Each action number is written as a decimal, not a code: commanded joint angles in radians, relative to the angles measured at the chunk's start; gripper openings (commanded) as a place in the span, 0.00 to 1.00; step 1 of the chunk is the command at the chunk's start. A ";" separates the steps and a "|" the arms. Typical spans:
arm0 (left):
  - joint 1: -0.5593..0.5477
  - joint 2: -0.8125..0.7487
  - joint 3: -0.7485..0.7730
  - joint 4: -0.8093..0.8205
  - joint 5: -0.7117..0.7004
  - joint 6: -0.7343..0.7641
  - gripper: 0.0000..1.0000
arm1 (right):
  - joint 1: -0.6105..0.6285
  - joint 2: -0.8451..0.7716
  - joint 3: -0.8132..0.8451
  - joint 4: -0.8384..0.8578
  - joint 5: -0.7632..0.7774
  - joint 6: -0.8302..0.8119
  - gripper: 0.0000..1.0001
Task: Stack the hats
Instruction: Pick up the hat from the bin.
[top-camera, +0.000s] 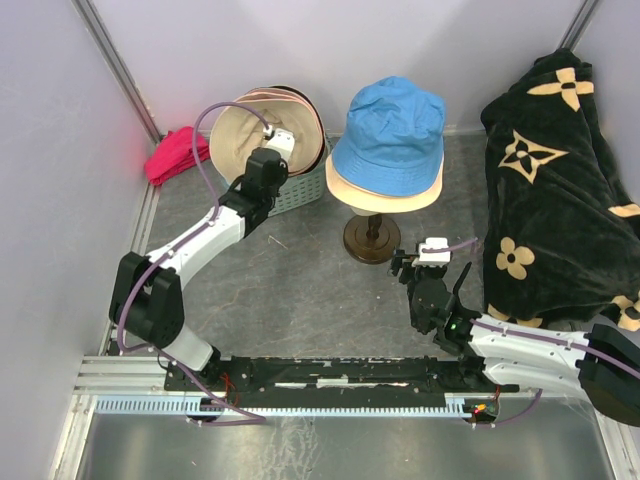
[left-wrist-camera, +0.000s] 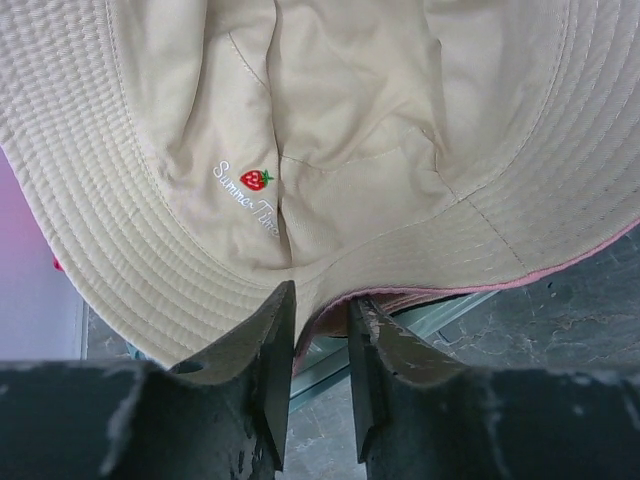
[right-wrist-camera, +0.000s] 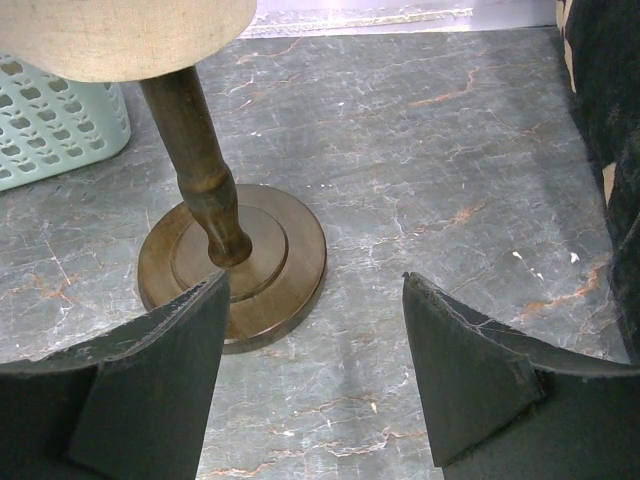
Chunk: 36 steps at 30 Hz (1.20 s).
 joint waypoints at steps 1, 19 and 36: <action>0.019 0.005 0.038 0.046 0.029 0.008 0.31 | 0.008 -0.020 0.012 0.029 0.008 -0.020 0.77; 0.048 0.003 0.082 -0.016 0.153 -0.111 0.03 | 0.007 -0.119 0.032 -0.081 0.017 -0.034 0.77; 0.055 -0.048 0.337 -0.081 0.122 -0.345 0.03 | 0.008 -0.157 0.239 -0.243 0.054 -0.120 0.76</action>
